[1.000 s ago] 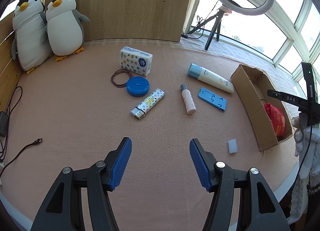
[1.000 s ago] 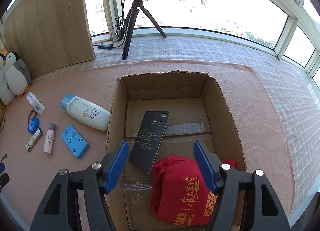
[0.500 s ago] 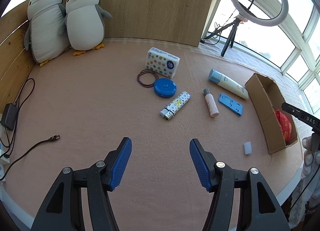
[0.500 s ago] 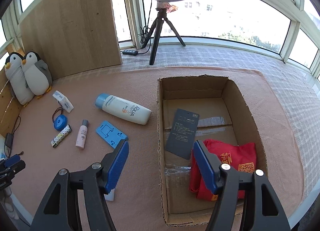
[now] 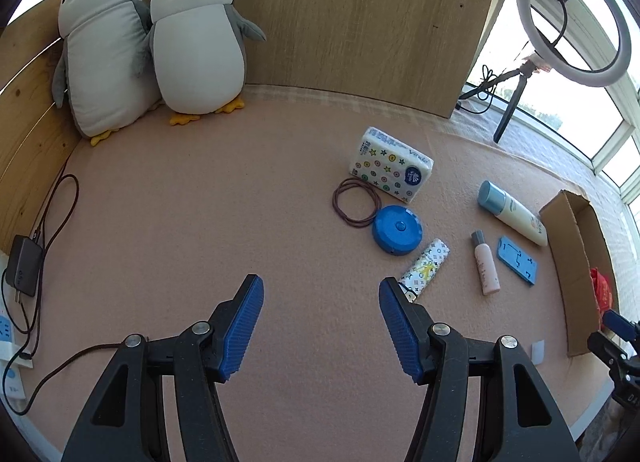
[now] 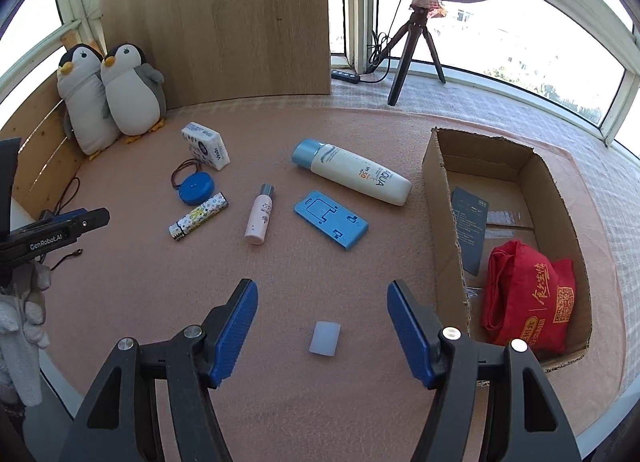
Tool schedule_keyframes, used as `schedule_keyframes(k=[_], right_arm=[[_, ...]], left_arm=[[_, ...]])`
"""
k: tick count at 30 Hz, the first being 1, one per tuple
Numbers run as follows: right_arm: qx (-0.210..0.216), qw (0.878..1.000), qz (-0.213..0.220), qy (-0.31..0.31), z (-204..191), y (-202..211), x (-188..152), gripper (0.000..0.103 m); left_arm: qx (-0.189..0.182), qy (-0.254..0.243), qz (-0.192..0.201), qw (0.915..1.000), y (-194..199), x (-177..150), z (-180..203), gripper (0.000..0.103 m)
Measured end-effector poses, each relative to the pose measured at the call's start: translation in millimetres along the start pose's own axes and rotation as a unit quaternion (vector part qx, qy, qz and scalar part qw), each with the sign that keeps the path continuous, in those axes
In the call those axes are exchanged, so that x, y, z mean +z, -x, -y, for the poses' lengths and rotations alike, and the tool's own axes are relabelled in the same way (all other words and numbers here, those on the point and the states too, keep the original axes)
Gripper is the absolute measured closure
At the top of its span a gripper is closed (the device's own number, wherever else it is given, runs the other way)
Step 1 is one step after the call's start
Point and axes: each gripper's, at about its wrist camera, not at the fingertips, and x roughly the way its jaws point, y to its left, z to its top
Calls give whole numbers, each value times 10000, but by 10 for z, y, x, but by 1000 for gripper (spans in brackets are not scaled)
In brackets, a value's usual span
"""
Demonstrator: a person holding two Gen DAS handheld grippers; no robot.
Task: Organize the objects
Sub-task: 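Grasp the brown rubber band with the left gripper while the right grasps the white eraser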
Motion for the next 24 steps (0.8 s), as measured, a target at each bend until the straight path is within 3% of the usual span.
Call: schedule_keyframes(k=[5, 12, 15, 17, 24], right_arm=[[-32, 9999, -94, -55, -65, -15, -61, 40], [-128, 9994, -247, -221, -34, -34, -171, 40], [-179, 9990, -287, -290, 3, -25, -222, 40], [-196, 9987, -304, -346, 32, -10, -254, 40], [-273, 9977, -374, -499, 163, -4, -324, 40]], left_arm=[[-6, 155, -41, 9999, -312, 281, -15, 40], [71, -17, -324, 9994, -847, 576, 106, 41], [34, -15, -476, 9989, -1044, 667, 115, 48], [25, 17, -559, 9984, -1141, 702, 93, 58], [119, -125, -691, 9975, -1345, 773, 140, 72]])
